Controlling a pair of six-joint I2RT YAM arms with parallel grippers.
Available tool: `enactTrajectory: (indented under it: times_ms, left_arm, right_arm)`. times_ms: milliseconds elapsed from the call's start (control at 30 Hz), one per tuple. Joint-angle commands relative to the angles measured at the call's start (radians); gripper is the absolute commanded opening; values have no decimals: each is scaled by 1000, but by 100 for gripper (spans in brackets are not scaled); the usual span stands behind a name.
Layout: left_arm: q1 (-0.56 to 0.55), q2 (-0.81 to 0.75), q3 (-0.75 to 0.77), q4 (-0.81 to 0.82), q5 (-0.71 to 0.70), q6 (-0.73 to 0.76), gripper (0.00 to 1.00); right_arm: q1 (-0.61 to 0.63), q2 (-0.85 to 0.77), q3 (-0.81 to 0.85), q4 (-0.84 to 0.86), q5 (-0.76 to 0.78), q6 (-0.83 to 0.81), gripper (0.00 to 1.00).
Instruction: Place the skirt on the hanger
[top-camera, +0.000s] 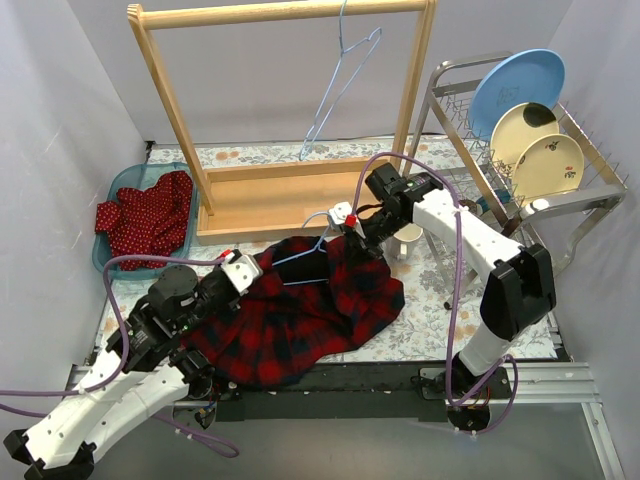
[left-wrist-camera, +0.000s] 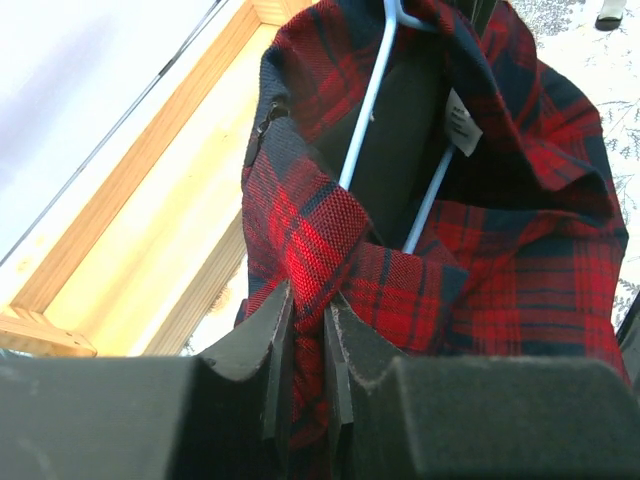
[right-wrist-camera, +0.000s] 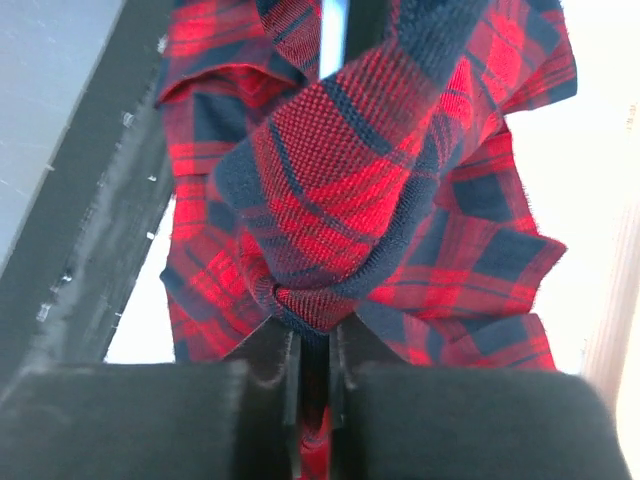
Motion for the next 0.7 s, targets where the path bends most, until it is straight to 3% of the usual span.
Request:
enactTrajectory:
  times_ms: [0,67,167,200,233,300,333,433,533,667]
  left_arm:
    - [3,-25,-7,142,8,-16,0]
    - [3,-21,-11,142,-1,-19,0]
    - [4,-3,-9,116,5,-21,0]
    - [3,3,-9,106,15,-19,7]
    - [3,9,-9,92,22,-18,22]
    - [3,6,-11,83,37,-15,33]
    - [3,3,-9,78,48,-13,47]
    - [3,5,3,66,57,-10,64]
    - [3,3,29,63,48,-15,65]
    - [3,-12,83,69,-45,-22,77]
  right_arm:
    - [21,3,10,-75,-124,-46,1]
    - [19,-34,27,-73,-113,1,1]
    - [16,-136,-11,59,-52,212,1]
    - [13,-164,-26,103,-41,266,1]
    - [11,-189,-38,139,-3,326,1]
    - [7,-246,-52,185,31,443,1]
    - [4,-261,-54,194,56,480,1]
    - [-18,-316,-75,269,105,618,1]
    - [-38,-359,-85,322,148,695,1]
    - [-61,-411,-91,358,236,777,1]
